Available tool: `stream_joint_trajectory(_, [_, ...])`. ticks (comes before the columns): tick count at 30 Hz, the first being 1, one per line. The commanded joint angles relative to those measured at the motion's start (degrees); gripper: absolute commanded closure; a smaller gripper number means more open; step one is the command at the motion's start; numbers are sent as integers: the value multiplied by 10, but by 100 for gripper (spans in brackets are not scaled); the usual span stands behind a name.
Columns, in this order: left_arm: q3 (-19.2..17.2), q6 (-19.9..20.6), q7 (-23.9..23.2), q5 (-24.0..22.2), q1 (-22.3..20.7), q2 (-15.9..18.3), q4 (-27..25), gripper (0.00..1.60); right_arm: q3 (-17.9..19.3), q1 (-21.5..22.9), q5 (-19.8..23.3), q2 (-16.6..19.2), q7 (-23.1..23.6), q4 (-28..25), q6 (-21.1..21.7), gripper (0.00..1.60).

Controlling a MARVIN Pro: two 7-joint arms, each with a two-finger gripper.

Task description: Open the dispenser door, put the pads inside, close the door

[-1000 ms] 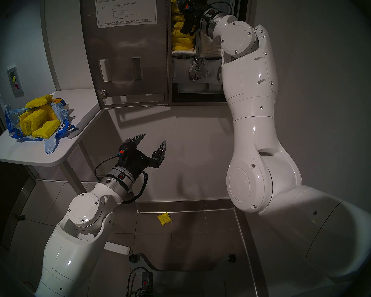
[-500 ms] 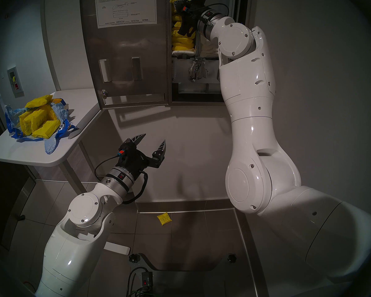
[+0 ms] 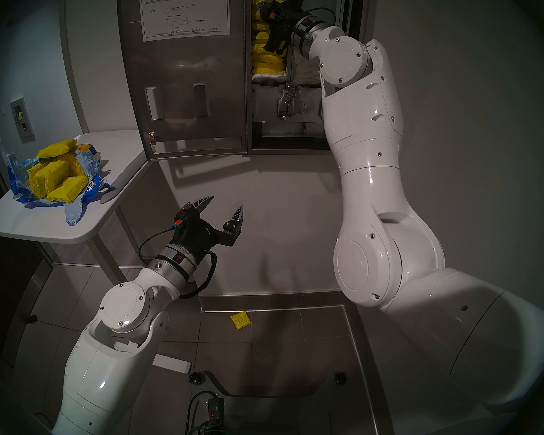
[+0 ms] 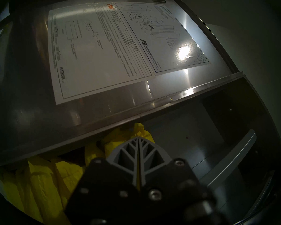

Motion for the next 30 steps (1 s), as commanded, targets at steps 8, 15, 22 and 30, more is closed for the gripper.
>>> stream_joint_trajectory(8, [-5,-5,-2,0,-9,-1,-17,0,16,59,-5,7,-48,59,-13,160])
stream_joint_trajectory(15, [-6,-5,-3,0,-9,-3,-17,0,22,78,-9,9,-65,98,-22,160])
stream_joint_trajectory(22, [-6,-4,-4,1,-9,-4,-17,0,26,90,-14,10,-80,122,-31,160])
stream_joint_trajectory(30, [-7,-4,-5,2,-9,-5,-17,0,29,95,-23,13,-96,132,-40,160])
